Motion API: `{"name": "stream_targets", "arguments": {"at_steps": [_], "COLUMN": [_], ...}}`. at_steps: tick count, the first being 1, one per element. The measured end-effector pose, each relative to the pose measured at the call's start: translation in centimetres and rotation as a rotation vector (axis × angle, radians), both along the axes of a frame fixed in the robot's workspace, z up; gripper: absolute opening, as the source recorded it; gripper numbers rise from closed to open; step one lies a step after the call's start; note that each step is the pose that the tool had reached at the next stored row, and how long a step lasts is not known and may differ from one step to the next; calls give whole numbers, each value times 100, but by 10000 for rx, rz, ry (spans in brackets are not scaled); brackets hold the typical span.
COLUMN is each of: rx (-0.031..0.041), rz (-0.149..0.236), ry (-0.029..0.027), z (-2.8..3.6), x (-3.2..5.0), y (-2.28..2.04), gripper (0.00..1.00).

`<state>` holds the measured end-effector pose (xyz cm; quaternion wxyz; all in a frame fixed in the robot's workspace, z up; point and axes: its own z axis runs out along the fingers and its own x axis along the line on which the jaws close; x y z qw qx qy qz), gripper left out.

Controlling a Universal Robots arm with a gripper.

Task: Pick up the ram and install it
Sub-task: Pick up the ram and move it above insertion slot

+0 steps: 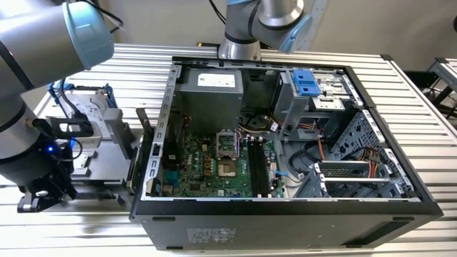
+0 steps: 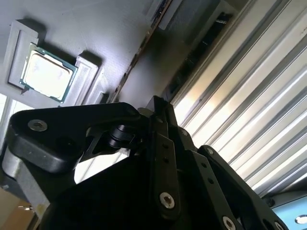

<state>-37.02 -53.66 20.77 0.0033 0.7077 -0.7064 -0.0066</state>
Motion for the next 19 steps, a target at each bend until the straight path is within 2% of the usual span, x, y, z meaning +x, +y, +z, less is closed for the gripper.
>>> {"name": "stream_targets", "arguments": {"at_steps": [5, 10, 19], "rx": [0, 0, 33], "rz": [0, -38, -517], "ry": [0, 0, 0], "z": [91, 142, 239], "x": [0, 0, 0], "y": [0, 0, 0], "gripper": [0, 0, 0]}}
